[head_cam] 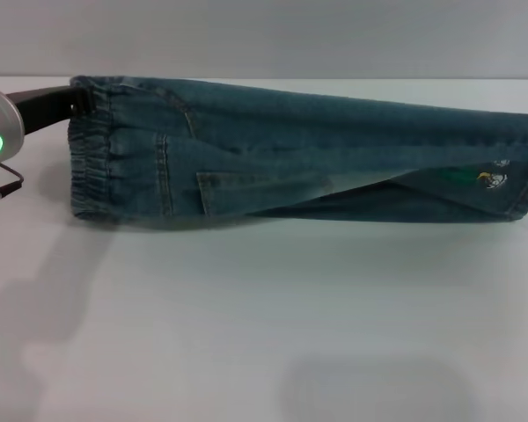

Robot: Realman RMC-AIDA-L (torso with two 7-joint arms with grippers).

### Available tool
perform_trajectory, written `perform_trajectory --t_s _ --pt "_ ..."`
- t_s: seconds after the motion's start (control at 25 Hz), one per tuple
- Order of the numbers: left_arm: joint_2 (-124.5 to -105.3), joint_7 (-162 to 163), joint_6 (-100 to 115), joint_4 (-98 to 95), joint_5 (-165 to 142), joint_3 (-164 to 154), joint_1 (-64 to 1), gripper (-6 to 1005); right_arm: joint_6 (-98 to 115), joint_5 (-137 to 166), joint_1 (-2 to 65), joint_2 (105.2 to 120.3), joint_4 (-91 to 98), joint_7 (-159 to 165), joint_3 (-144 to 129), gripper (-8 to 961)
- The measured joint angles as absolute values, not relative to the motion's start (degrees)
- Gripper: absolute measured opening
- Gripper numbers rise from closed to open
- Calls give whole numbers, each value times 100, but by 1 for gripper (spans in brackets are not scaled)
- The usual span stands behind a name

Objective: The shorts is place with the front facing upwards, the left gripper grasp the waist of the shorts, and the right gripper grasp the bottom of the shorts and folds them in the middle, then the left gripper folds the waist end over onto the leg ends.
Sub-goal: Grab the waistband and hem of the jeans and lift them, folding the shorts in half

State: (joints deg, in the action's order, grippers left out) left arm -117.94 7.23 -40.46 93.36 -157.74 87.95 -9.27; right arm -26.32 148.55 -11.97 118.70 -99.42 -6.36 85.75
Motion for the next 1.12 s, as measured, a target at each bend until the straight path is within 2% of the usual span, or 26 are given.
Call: perform_trajectory --t_s 0.52,1.12 --pt "-11786 669 -3566 9039 -15686 8754 -1076 140 -1750 14835 -1067 11866 -9366 -755 8683 19" --pt "-11793 603 -3294 8707 -15620 8736 -1316 146 -1538 14856 -391 11847 -8543 -757 8963 64"
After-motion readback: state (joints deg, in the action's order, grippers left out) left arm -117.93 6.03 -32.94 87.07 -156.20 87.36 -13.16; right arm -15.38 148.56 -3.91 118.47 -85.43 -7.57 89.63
